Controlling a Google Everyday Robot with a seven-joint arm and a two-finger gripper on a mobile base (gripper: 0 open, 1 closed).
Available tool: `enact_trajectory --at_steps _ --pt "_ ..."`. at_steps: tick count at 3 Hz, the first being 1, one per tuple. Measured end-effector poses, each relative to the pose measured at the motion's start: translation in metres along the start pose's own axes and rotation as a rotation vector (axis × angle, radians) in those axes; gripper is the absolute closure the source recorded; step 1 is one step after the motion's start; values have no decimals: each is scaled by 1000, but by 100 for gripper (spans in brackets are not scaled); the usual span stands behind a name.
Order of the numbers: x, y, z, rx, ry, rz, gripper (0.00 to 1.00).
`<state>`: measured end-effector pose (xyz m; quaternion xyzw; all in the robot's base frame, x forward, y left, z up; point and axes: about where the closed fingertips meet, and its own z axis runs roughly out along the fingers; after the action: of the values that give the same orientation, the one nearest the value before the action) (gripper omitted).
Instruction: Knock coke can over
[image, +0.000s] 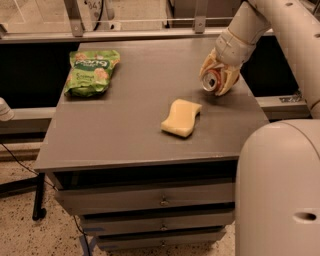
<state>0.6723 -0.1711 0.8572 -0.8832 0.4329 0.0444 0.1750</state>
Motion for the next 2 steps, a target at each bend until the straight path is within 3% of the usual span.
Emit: enact_trajectory --at_steps 1,2 --pt "1 11 3 -55 57 -67 84" --pt "-1 22 7 -96 89 -104 61"
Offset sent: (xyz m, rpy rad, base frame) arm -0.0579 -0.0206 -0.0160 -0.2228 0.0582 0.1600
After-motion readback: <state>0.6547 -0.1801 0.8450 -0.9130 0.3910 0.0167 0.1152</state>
